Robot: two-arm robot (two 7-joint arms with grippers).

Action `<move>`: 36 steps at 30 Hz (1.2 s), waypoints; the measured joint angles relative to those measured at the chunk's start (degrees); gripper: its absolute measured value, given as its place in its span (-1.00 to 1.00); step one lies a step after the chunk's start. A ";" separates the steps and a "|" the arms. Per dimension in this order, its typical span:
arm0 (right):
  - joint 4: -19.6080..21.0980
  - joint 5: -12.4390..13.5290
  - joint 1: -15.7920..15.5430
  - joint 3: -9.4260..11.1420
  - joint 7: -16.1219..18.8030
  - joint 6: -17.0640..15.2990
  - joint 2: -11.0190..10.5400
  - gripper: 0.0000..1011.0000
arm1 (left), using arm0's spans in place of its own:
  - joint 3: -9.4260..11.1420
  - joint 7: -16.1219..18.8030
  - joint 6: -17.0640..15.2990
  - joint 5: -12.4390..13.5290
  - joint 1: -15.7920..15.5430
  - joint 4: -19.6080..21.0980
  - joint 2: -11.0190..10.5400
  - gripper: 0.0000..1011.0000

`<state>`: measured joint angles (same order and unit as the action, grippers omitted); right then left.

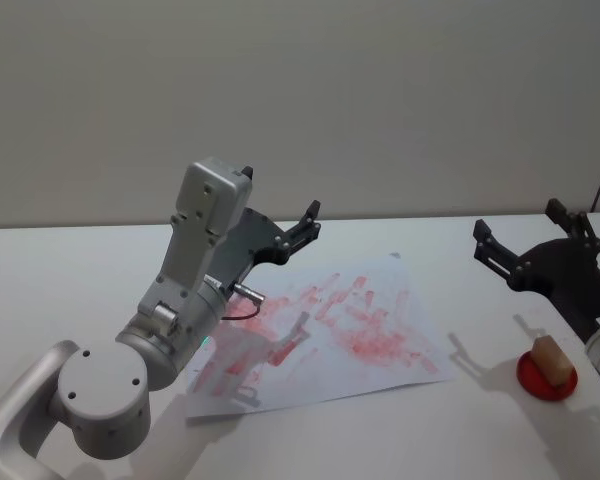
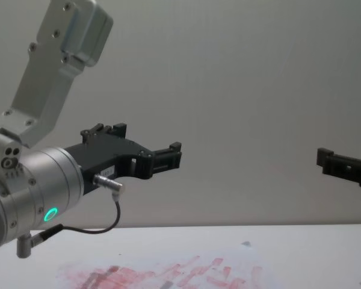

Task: Use the one hand to pick up the stamp and affix it onto the A4 paper.

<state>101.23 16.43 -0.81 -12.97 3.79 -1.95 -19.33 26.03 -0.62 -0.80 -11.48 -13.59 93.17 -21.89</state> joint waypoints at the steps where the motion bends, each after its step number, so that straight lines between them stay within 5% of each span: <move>1: 0.00 0.00 0.00 0.00 0.00 0.00 0.00 0.98 | 0.00 0.00 0.00 0.00 0.00 0.00 0.00 0.98; 36: 0.03 0.13 -0.22 0.08 0.06 0.01 -0.12 0.98 | 0.00 0.00 0.00 0.00 0.00 0.00 0.00 0.98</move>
<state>101.26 16.56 -1.04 -12.89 3.84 -1.95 -19.45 26.02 -0.63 -0.79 -11.48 -13.59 93.18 -21.89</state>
